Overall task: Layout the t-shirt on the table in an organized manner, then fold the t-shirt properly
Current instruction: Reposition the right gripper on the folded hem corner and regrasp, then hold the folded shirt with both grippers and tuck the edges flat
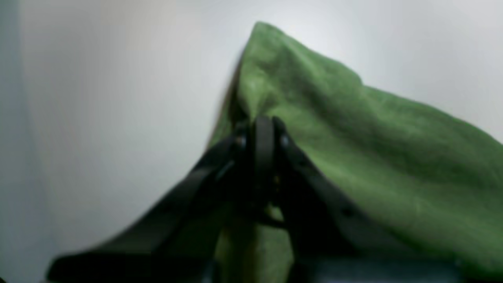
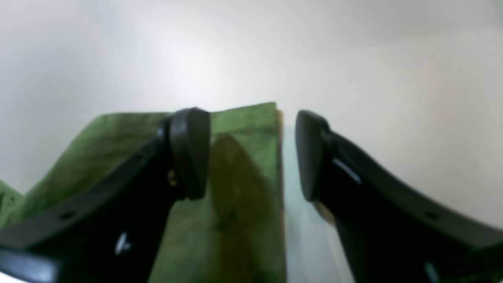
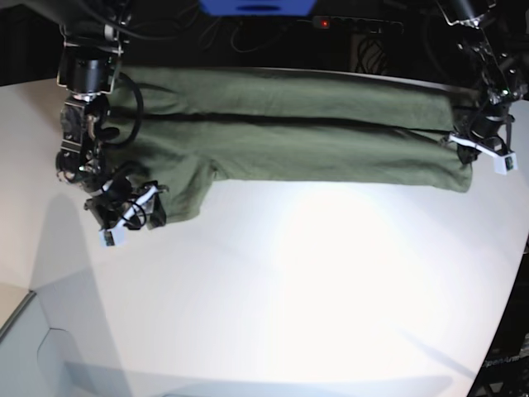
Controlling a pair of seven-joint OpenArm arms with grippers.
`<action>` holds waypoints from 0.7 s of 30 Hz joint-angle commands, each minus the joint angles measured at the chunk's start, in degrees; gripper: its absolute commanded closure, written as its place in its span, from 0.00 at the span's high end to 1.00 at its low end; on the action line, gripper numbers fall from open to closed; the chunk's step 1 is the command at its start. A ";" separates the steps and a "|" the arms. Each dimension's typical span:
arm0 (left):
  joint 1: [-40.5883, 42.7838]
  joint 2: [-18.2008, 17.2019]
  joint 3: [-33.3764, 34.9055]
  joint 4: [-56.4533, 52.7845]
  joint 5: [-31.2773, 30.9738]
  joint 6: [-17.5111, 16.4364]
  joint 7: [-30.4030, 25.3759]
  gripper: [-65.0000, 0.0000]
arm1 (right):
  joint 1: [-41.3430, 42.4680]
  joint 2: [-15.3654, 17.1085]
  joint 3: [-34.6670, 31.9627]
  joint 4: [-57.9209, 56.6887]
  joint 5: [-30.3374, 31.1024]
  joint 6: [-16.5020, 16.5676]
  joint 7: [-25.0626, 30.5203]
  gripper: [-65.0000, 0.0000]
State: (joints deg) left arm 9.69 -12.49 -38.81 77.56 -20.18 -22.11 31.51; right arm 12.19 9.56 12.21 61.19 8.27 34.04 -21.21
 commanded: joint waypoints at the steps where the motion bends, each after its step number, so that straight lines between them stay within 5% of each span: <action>1: -0.42 -0.92 -0.27 0.81 -0.52 0.09 -1.31 0.00 | 0.87 0.59 0.14 0.13 -0.23 0.02 -0.72 0.53; 5: -0.51 -0.92 -0.27 0.81 -0.52 0.09 -1.31 0.00 | 0.34 0.42 -0.30 0.22 -0.23 0.02 -0.72 0.49; 12: -0.51 -0.92 -0.27 0.81 -0.52 0.09 -1.31 0.00 | -1.42 0.15 -0.30 0.31 -0.23 0.02 -0.90 0.19; 21: -1.83 0.05 -0.18 0.73 -0.08 0.09 -1.31 0.00 | -2.38 0.15 -0.38 0.66 -0.23 0.29 -0.90 0.00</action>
State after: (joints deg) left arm 8.23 -11.70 -38.81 77.54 -19.64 -22.09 31.44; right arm 9.72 9.47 12.03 61.54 9.39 33.89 -19.68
